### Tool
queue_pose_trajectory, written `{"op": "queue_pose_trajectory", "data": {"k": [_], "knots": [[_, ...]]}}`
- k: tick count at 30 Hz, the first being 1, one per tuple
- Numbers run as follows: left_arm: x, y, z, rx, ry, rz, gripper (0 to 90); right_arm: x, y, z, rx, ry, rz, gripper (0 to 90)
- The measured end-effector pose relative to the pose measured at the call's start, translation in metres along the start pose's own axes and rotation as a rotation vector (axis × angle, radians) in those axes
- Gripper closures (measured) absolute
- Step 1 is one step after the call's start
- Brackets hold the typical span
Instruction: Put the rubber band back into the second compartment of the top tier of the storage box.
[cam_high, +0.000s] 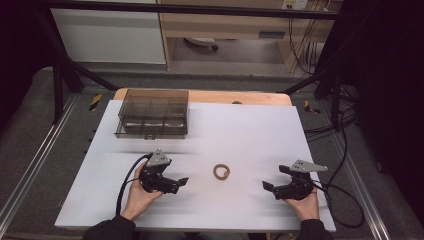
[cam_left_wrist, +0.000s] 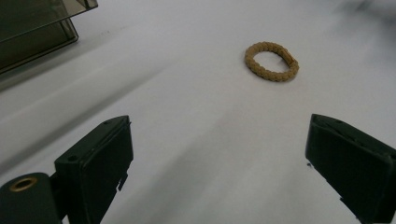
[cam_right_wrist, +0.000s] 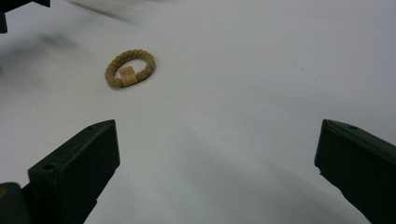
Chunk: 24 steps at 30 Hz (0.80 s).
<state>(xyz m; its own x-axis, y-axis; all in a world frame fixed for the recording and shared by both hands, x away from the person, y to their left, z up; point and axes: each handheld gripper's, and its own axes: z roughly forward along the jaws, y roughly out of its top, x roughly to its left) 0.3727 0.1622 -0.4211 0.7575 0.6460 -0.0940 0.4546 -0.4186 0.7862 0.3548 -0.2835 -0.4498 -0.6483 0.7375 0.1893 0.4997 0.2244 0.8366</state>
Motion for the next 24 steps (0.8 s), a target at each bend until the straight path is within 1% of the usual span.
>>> {"op": "queue_pose_trajectory", "data": {"k": [11,19,24], "knots": [[-0.009,0.012,0.015,0.01,-0.013,0.007,7.4,0.0,0.0,0.0,0.005,0.0,-0.001,0.7],[-0.016,0.021,0.026,0.008,-0.025,0.008,7.7,0.0,0.0,0.0,0.005,-0.001,0.0,0.7],[-0.021,0.027,0.033,0.009,-0.032,0.015,7.9,0.0,0.0,0.0,0.006,-0.001,-0.001,0.8]]}}
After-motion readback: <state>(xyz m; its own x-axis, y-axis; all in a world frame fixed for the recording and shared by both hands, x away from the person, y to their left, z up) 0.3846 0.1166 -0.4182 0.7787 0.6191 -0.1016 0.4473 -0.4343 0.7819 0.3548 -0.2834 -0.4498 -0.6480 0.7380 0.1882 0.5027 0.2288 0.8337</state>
